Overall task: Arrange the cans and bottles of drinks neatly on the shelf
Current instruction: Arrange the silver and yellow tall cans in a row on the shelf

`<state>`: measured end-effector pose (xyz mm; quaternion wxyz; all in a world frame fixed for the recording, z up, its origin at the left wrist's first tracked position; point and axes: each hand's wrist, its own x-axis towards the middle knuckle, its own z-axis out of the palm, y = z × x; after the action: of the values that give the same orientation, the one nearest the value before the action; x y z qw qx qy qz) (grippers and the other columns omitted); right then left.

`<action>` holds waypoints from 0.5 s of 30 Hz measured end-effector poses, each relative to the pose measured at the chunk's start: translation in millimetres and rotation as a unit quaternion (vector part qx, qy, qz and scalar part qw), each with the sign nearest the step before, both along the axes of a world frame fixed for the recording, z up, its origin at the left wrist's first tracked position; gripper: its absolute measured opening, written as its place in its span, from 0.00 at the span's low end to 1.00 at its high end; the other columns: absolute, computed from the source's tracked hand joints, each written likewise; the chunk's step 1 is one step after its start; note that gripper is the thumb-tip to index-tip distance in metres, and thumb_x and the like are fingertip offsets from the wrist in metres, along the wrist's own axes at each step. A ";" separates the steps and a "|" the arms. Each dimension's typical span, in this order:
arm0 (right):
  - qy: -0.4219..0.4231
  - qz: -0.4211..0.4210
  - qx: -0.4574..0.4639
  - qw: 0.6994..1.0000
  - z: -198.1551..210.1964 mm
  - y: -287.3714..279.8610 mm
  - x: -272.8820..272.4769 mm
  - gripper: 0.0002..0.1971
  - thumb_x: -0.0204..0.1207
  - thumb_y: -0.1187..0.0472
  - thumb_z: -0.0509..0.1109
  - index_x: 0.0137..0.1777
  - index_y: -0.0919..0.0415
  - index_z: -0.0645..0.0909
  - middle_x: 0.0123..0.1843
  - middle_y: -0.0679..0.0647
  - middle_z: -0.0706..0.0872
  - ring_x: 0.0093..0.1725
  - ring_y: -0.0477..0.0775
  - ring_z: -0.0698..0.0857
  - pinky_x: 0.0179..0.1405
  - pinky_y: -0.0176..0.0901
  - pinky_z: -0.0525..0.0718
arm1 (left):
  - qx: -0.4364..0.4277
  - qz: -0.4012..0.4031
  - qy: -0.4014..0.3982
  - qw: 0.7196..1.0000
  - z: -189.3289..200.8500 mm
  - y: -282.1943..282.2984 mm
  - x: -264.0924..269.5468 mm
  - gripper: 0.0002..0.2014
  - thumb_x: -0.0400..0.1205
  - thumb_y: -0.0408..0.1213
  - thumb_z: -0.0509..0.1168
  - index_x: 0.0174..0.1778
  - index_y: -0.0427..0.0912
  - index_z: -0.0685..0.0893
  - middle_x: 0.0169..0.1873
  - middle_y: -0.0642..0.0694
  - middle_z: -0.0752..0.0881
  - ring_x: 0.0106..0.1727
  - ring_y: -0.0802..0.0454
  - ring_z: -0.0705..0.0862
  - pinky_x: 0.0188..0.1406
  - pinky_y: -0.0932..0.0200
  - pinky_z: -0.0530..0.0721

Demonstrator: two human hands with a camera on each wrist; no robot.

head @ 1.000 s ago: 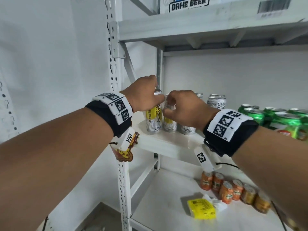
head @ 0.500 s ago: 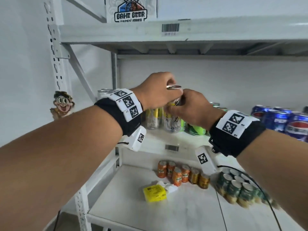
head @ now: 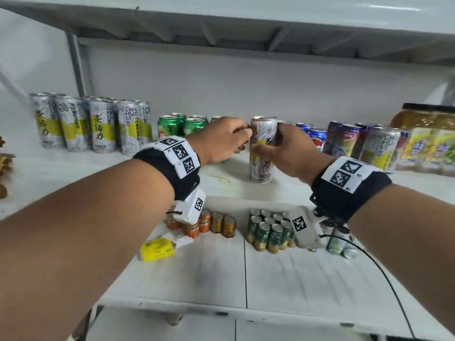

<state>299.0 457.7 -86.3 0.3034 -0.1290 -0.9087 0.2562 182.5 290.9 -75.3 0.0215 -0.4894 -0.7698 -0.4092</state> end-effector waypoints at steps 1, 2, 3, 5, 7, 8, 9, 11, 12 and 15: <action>0.006 0.003 -0.013 1.000 -2.4 4.7 0.3 0.22 0.74 0.40 0.81 0.58 0.55 0.86 0.52 0.52 0.93 0.52 0.56 0.92 0.56 0.59 0.92 | 0.003 -0.008 -0.020 1.000 -4.8 4.0 3.0 0.13 0.94 0.40 0.62 0.62 0.34 0.86 0.54 0.34 0.92 0.48 0.47 0.92 0.53 0.50 0.94; 0.014 0.004 -0.023 1.000 -4.3 8.1 -1.4 0.23 0.74 0.39 0.81 0.59 0.56 0.87 0.52 0.53 0.93 0.52 0.56 0.92 0.56 0.60 0.92 | 0.008 -0.020 -0.043 0.999 -8.8 5.8 5.4 0.12 0.94 0.40 0.64 0.64 0.36 0.86 0.54 0.37 0.91 0.47 0.52 0.90 0.48 0.58 0.92; 0.021 0.006 -0.035 0.999 -6.3 11.3 -3.8 0.23 0.75 0.39 0.81 0.59 0.56 0.87 0.52 0.53 0.93 0.53 0.56 0.92 0.57 0.60 0.92 | 0.011 -0.032 -0.067 0.997 -12.1 7.2 7.4 0.11 0.93 0.40 0.66 0.68 0.40 0.85 0.55 0.42 0.90 0.48 0.56 0.89 0.47 0.63 0.92; 0.037 0.024 -0.074 0.996 -11.5 14.2 -9.0 0.22 0.75 0.40 0.81 0.60 0.55 0.88 0.52 0.51 0.94 0.53 0.54 0.93 0.57 0.59 0.92 | 0.017 -0.053 -0.115 0.992 -18.6 8.6 5.0 0.12 0.91 0.37 0.69 0.71 0.42 0.84 0.58 0.44 0.90 0.56 0.53 0.90 0.61 0.55 0.93; 0.069 0.074 -0.143 0.985 -19.0 15.2 -15.3 0.20 0.76 0.44 0.83 0.60 0.56 0.89 0.52 0.52 0.95 0.53 0.54 0.94 0.58 0.60 0.93 | 0.010 -0.059 -0.127 0.990 -25.3 9.7 0.6 0.12 0.89 0.35 0.73 0.68 0.45 0.86 0.61 0.41 0.91 0.64 0.46 0.91 0.72 0.46 0.89; 0.086 0.093 -0.170 0.977 -23.5 15.4 -18.4 0.18 0.76 0.47 0.83 0.60 0.56 0.89 0.51 0.52 0.96 0.52 0.54 0.95 0.58 0.60 0.93 | 0.004 -0.058 -0.130 0.990 -29.7 10.8 -2.2 0.13 0.87 0.35 0.74 0.68 0.46 0.86 0.61 0.43 0.92 0.66 0.47 0.91 0.74 0.47 0.87; 0.100 0.106 -0.190 0.971 -26.9 15.1 -20.8 0.18 0.76 0.48 0.84 0.59 0.57 0.89 0.51 0.52 0.96 0.52 0.53 0.95 0.58 0.59 0.94 | 0.001 -0.057 -0.135 0.989 -34.0 12.3 -4.7 0.15 0.86 0.37 0.76 0.68 0.47 0.86 0.61 0.47 0.93 0.66 0.49 0.92 0.74 0.48 0.87; 0.116 0.133 -0.239 0.955 -35.9 15.8 -24.6 0.21 0.76 0.47 0.83 0.61 0.60 0.89 0.52 0.54 0.96 0.53 0.55 0.96 0.58 0.61 0.94 | -0.003 -0.050 -0.137 0.989 -42.5 16.8 -8.7 0.19 0.83 0.41 0.80 0.68 0.49 0.86 0.60 0.52 0.94 0.63 0.54 0.93 0.71 0.50 0.89; 0.114 0.145 -0.270 0.945 -39.6 16.3 -25.3 0.24 0.75 0.45 0.84 0.61 0.62 0.88 0.53 0.57 0.96 0.54 0.59 0.95 0.58 0.65 0.93 | -0.003 -0.047 -0.132 0.990 -46.0 19.9 -10.8 0.20 0.82 0.43 0.81 0.68 0.50 0.86 0.58 0.53 0.95 0.60 0.56 0.93 0.67 0.52 0.91; 0.070 0.159 -0.329 0.928 -49.4 18.2 -25.4 0.30 0.72 0.40 0.84 0.61 0.65 0.88 0.55 0.67 0.94 0.56 0.75 0.93 0.56 0.78 0.90 | 0.007 -0.048 -0.126 0.991 -56.4 28.9 -16.8 0.21 0.80 0.45 0.82 0.68 0.52 0.86 0.54 0.56 0.95 0.53 0.62 0.94 0.56 0.59 0.92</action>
<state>273.6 475.9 -135.7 0.2616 -0.0576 -0.7584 0.5942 165.7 319.7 -131.7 -0.0918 -0.4702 -0.7392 -0.4734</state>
